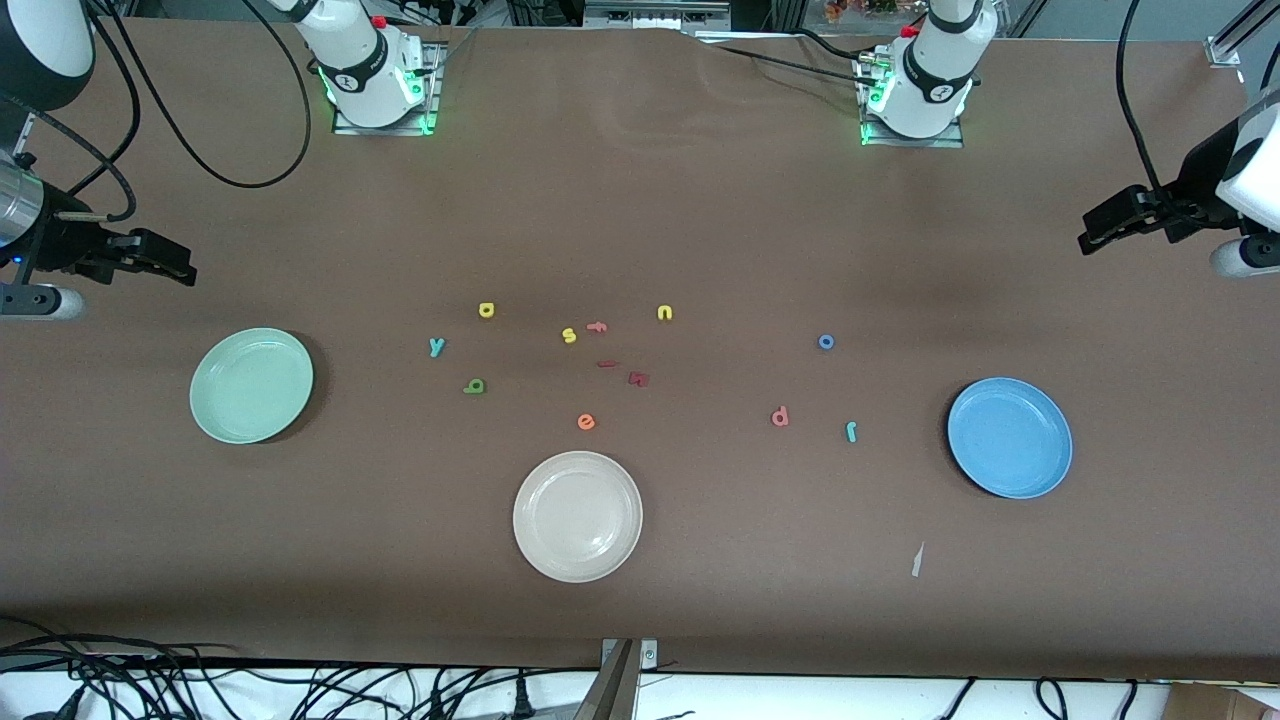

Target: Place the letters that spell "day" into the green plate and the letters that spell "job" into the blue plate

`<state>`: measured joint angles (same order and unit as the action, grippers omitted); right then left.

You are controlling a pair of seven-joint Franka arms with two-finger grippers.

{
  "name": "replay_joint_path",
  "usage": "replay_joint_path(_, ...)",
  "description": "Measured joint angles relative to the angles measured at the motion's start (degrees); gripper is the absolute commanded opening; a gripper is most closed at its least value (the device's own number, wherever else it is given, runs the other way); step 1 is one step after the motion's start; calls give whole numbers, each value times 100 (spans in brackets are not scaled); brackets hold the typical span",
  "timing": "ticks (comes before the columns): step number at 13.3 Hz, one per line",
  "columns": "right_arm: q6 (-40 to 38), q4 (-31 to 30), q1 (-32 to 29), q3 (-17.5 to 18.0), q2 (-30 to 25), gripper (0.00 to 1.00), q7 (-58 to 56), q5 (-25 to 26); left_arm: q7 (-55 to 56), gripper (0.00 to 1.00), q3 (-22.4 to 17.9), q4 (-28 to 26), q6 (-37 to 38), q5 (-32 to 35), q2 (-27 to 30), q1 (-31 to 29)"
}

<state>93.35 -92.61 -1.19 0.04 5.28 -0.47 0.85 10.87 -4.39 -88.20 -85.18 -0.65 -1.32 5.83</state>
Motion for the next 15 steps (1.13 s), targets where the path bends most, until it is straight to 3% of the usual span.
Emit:
replay_joint_path(8, 53, -4, 6, 12, 155, 100, 26, -4, 0, 100, 55, 0, 397, 0, -12, 27)
replay_joint_path(15, 461, 7, 522, 96, 1291, 100, 53, -12, 0, 100, 49, 4, 402, 0, -15, 6)
